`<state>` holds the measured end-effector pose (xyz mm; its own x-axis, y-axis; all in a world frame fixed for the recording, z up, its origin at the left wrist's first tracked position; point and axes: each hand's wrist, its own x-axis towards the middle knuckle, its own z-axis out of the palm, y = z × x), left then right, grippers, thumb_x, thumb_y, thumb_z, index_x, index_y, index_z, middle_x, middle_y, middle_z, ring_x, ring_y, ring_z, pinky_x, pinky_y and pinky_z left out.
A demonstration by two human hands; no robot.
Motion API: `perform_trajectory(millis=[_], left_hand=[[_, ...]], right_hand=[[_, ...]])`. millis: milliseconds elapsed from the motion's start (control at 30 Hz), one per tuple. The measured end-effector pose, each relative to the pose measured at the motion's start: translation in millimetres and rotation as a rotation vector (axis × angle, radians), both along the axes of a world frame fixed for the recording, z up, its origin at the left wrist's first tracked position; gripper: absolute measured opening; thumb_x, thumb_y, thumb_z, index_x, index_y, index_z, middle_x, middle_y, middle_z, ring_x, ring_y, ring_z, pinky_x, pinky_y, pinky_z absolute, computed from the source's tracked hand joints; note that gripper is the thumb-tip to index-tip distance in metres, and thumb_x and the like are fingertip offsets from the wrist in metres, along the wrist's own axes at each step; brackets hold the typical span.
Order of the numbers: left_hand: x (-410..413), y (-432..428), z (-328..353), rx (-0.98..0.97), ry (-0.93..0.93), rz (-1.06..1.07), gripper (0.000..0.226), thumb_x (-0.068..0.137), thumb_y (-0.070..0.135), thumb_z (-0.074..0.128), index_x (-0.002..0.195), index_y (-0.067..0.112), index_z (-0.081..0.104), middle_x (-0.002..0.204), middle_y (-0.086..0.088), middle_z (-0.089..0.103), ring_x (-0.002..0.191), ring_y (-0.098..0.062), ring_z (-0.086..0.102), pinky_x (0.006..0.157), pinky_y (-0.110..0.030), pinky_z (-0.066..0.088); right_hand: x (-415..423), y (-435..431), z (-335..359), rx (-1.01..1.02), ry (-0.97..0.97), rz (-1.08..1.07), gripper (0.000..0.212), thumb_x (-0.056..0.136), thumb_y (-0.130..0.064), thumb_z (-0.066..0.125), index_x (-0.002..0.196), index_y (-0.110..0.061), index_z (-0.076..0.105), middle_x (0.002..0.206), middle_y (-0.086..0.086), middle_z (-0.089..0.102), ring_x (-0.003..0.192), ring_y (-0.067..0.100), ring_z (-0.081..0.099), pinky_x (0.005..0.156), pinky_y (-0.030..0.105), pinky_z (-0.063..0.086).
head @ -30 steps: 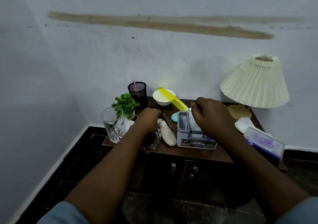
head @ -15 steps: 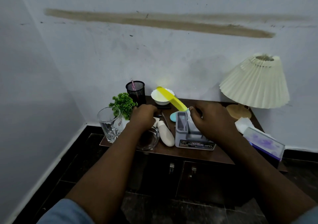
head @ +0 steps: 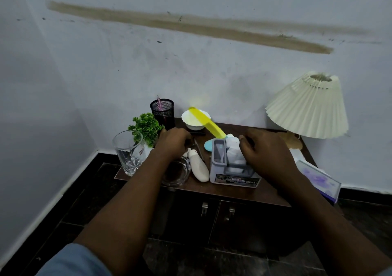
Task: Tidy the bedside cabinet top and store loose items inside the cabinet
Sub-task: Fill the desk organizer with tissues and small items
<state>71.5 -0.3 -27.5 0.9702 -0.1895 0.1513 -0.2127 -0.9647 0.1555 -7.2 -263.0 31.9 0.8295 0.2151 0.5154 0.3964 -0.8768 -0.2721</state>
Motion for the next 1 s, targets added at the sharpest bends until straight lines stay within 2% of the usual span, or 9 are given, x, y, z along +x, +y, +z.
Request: perform_trajectory(millis=[67, 133, 267, 400, 500, 600, 767, 867, 1000], left_hand=[[0, 0, 0, -0.018, -0.011, 0.003, 0.022, 0.085, 0.02, 0.07, 0.106, 0.027, 0.072, 0.102, 0.004, 0.072, 0.11, -0.027, 0.063, 0.099, -0.045, 0.041], [1, 0, 2, -0.158, -0.04, 0.011, 0.026, 0.085, 0.015, 0.07, 0.108, 0.027, 0.074, 0.103, 0.006, 0.073, 0.109, -0.023, 0.064, 0.098, -0.042, 0.046], [-1, -2, 26, -0.76, -0.1, 0.011, 0.025, 0.084, 0.005, 0.077, 0.106, 0.017, 0.075, 0.085, 0.005, 0.075, 0.084, -0.006, 0.069, 0.079, -0.029, 0.054], [-15, -9, 58, -1.325, -0.069, -0.006, 0.029, 0.085, 0.001, 0.079, 0.11, 0.014, 0.074, 0.082, 0.001, 0.076, 0.077, -0.007, 0.07, 0.074, -0.028, 0.057], [-31, -26, 71, -1.618, 0.046, -0.025, 0.03, 0.085, 0.0, 0.077, 0.11, 0.016, 0.072, 0.083, 0.003, 0.077, 0.063, -0.005, 0.066, 0.06, -0.026, 0.055], [-46, -41, 73, -1.72, 0.105, -0.04, 0.028, 0.085, -0.002, 0.076, 0.107, 0.016, 0.072, 0.084, 0.003, 0.077, 0.063, -0.009, 0.069, 0.056, -0.027, 0.055], [-61, -49, 70, -1.721, 0.211, -0.108, 0.034, 0.085, -0.004, 0.075, 0.115, 0.013, 0.072, 0.106, -0.003, 0.078, 0.098, -0.018, 0.073, 0.07, -0.029, 0.059], [-66, -43, 71, -1.604, 0.29, -0.162, 0.042, 0.09, -0.003, 0.069, 0.126, 0.019, 0.068, 0.124, -0.004, 0.072, 0.114, -0.022, 0.069, 0.082, -0.037, 0.06], [-69, -39, 72, -1.473, 0.303, -0.203, 0.048, 0.089, -0.002, 0.073, 0.131, 0.017, 0.062, 0.107, -0.021, 0.074, 0.097, -0.033, 0.072, 0.088, -0.052, 0.058]], right_hand=[[-2, -1, 1, 0.039, -0.003, 0.003, 0.024, 0.096, -0.025, 0.054, 0.073, -0.02, 0.05, 0.064, -0.003, 0.052, 0.061, 0.022, 0.052, 0.058, 0.043, 0.047], [-3, 0, 2, 0.058, -0.018, 0.013, 0.009, 0.096, -0.02, 0.055, 0.089, -0.016, 0.059, 0.079, 0.001, 0.059, 0.071, 0.023, 0.056, 0.064, 0.045, 0.049], [-4, 8, 5, 0.185, -0.025, 0.062, 0.017, 0.094, -0.015, 0.058, 0.11, -0.016, 0.064, 0.095, -0.001, 0.067, 0.083, 0.017, 0.062, 0.071, 0.04, 0.053], [-4, 27, 7, 0.615, 0.194, 0.158, 0.011, 0.094, -0.022, 0.066, 0.103, -0.029, 0.065, 0.086, -0.015, 0.07, 0.078, 0.001, 0.065, 0.063, 0.015, 0.048], [-2, 41, 8, 0.786, 0.422, 0.232, 0.029, 0.092, -0.035, 0.073, 0.118, -0.03, 0.062, 0.101, -0.013, 0.071, 0.087, 0.007, 0.068, 0.069, 0.024, 0.053], [-2, 51, 10, 0.765, 0.461, 0.226, 0.038, 0.087, -0.047, 0.076, 0.119, -0.031, 0.062, 0.103, -0.008, 0.071, 0.089, 0.008, 0.069, 0.07, 0.025, 0.055], [-4, 51, 10, 0.75, 0.361, 0.124, 0.011, 0.094, -0.022, 0.071, 0.099, -0.013, 0.069, 0.083, 0.008, 0.072, 0.075, 0.023, 0.067, 0.069, 0.046, 0.055], [-5, 46, 14, 0.789, 0.364, 0.164, 0.009, 0.096, -0.016, 0.068, 0.101, -0.009, 0.071, 0.087, 0.009, 0.074, 0.069, 0.01, 0.064, 0.062, 0.034, 0.051], [-4, 40, 14, 0.75, 0.38, 0.221, 0.01, 0.096, -0.013, 0.068, 0.104, -0.009, 0.072, 0.085, 0.004, 0.074, 0.069, 0.002, 0.063, 0.058, 0.022, 0.049]])
